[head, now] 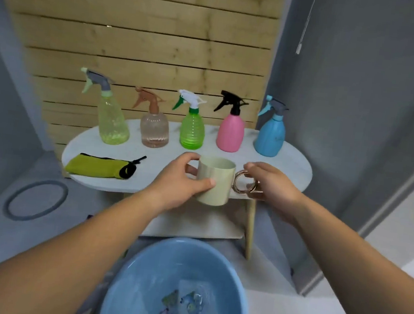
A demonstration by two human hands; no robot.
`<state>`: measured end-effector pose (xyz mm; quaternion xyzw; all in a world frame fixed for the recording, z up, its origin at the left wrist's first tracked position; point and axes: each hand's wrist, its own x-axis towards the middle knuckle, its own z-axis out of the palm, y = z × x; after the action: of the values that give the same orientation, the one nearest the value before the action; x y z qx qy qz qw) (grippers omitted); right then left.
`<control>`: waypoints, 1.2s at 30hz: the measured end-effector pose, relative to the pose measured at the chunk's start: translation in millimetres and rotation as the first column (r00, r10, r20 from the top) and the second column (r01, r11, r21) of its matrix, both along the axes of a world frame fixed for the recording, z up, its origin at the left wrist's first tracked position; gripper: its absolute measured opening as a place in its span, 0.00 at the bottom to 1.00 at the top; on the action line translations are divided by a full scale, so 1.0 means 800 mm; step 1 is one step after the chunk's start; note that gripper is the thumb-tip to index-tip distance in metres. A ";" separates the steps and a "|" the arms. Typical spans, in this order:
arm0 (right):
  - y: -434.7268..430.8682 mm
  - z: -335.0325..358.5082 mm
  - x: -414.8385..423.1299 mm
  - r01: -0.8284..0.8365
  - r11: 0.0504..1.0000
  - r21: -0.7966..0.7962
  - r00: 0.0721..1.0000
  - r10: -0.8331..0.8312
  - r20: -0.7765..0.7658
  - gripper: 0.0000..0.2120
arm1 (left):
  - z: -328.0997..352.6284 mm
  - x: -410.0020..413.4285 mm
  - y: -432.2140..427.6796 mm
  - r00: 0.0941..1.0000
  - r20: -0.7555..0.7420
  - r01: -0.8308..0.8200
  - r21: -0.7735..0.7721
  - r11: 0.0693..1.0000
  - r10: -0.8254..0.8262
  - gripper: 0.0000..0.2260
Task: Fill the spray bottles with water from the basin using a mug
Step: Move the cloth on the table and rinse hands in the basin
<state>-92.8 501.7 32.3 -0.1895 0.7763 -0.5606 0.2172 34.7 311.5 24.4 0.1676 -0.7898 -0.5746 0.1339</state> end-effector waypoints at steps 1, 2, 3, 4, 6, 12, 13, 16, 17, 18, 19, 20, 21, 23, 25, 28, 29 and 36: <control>0.004 0.004 -0.014 0.040 0.999 -0.022 0.999 -0.040 -0.012 0.17 | 0.003 -0.019 0.008 0.999 -0.039 0.002 -0.013 1.000 -0.002 0.25; 0.007 0.004 -0.024 0.078 0.996 -0.038 0.997 -0.079 -0.027 0.17 | 0.004 -0.033 0.014 0.998 -0.064 -0.002 -0.036 0.999 -0.001 0.26; 0.010 0.002 -0.037 0.122 0.990 -0.068 0.991 -0.125 -0.039 0.15 | 0.004 -0.052 0.021 0.996 -0.086 -0.003 -0.063 0.998 -0.003 0.27; 0.014 0.000 -0.050 0.163 0.980 -0.110 0.985 -0.169 -0.042 0.13 | 0.002 -0.070 0.028 0.995 -0.103 0.000 -0.079 0.997 -0.008 0.28; 0.020 -0.008 -0.075 0.226 0.961 -0.157 0.970 -0.237 -0.052 0.09 | -0.006 -0.107 0.042 0.991 -0.130 0.015 -0.083 0.996 -0.026 0.27; 0.044 -0.029 -0.130 0.318 0.938 -0.138 0.920 -0.341 -0.192 0.11 | -0.035 -0.194 0.081 0.988 -0.138 0.058 -0.062 0.996 -0.067 0.30; 0.048 -0.035 -0.139 0.326 0.936 -0.135 0.917 -0.348 -0.194 0.10 | -0.039 -0.201 0.084 0.988 -0.136 0.068 -0.061 0.996 -0.076 0.30; 0.060 -0.050 -0.161 0.322 0.937 -0.138 0.926 -0.342 -0.158 0.06 | -0.051 -0.220 0.090 0.987 -0.131 0.084 -0.060 0.995 -0.091 0.28; 0.062 -0.055 -0.166 0.321 0.936 -0.143 0.929 -0.341 -0.144 0.07 | -0.054 -0.224 0.091 0.987 -0.130 0.085 -0.060 0.995 -0.092 0.28; 0.065 -0.058 -0.168 0.331 0.932 -0.150 0.930 -0.349 -0.117 0.10 | -0.057 -0.229 0.092 0.988 -0.125 0.086 -0.064 0.994 -0.093 0.28; 0.066 -0.061 -0.169 0.351 0.924 -0.155 0.926 -0.367 -0.089 0.17 | -0.060 -0.232 0.094 0.989 -0.118 0.086 -0.067 0.994 -0.094 0.28; 0.065 -0.060 -0.166 0.370 0.918 -0.146 0.922 -0.382 -0.066 0.23 | -0.061 -0.233 0.095 0.989 -0.110 0.086 -0.072 0.994 -0.094 0.29; 0.066 -0.062 -0.166 0.380 0.915 -0.138 0.918 -0.391 -0.061 0.28 | -0.062 -0.235 0.096 0.990 -0.105 0.091 -0.073 0.993 -0.098 0.29; 0.067 -0.062 -0.165 0.392 0.910 -0.135 0.913 -0.403 -0.066 0.34 | -0.062 -0.237 0.097 0.990 -0.095 0.099 -0.078 0.992 -0.107 0.29; 0.067 -0.064 -0.165 0.397 0.906 -0.147 0.910 -0.409 -0.063 0.34 | -0.062 -0.238 0.096 0.991 -0.080 0.103 -0.087 0.991 -0.110 0.30; 0.069 -0.067 -0.166 0.386 0.911 -0.146 0.915 -0.398 -0.064 0.28 | -0.060 -0.236 0.098 0.992 -0.042 0.113 -0.110 0.987 -0.118 0.31; 0.070 -0.069 -0.168 0.387 0.911 -0.142 0.915 -0.399 -0.064 0.27 | -0.060 -0.235 0.099 0.992 -0.034 0.113 -0.122 0.986 -0.118 0.32; 0.067 -0.033 -0.146 0.527 0.844 -0.100 0.739 -0.513 -0.436 0.21 | -0.043 -0.205 0.082 0.996 0.046 0.087 -0.183 0.979 -0.080 0.38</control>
<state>-210.0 555.7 5.8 -0.0857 0.8348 -0.5283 -0.1292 -129.5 377.1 -9.9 0.1321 -0.8485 -0.5007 0.1094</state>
